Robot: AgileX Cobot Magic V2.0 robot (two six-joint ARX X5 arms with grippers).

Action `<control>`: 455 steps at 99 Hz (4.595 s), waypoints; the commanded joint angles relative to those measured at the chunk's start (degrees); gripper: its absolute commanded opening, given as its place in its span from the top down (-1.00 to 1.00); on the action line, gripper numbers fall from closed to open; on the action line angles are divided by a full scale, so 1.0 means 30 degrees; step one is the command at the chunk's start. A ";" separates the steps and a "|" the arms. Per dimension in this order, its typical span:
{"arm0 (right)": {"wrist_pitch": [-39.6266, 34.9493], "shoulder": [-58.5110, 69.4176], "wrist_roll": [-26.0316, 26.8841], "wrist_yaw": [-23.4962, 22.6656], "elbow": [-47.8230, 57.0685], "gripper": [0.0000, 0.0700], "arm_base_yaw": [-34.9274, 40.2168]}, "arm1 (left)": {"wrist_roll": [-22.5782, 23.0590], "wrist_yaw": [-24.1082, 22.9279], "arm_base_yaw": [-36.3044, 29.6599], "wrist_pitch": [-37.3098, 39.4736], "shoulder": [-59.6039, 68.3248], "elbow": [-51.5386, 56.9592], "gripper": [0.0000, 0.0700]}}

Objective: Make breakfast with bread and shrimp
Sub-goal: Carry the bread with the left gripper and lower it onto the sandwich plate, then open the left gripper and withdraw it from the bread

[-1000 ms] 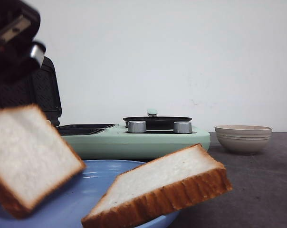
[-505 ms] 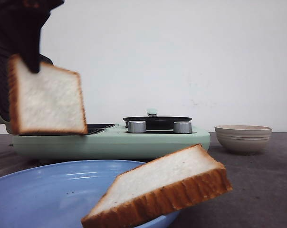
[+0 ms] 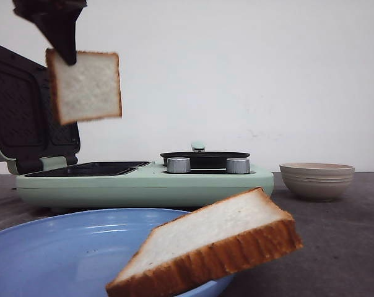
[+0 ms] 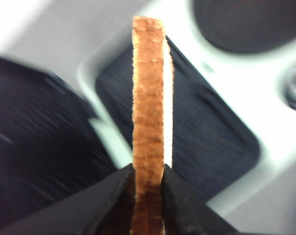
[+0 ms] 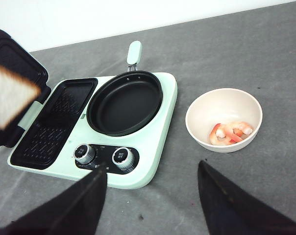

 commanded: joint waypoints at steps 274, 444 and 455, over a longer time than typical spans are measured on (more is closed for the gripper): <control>-0.0073 0.0066 -0.0583 -0.0036 0.0321 -0.03 -0.0007 | 1.1897 0.0058 0.1792 0.5836 0.7293 0.0452 -0.82; -0.0189 0.0066 0.0423 -0.0590 0.0321 -0.03 -0.0007 | -0.6557 0.2142 0.3803 -0.1209 -0.7060 0.0189 0.63; -0.0503 0.0066 0.0423 -0.0583 0.0321 -0.03 -0.0007 | -0.6674 0.2776 0.4291 -0.0984 -0.7643 -0.0211 0.85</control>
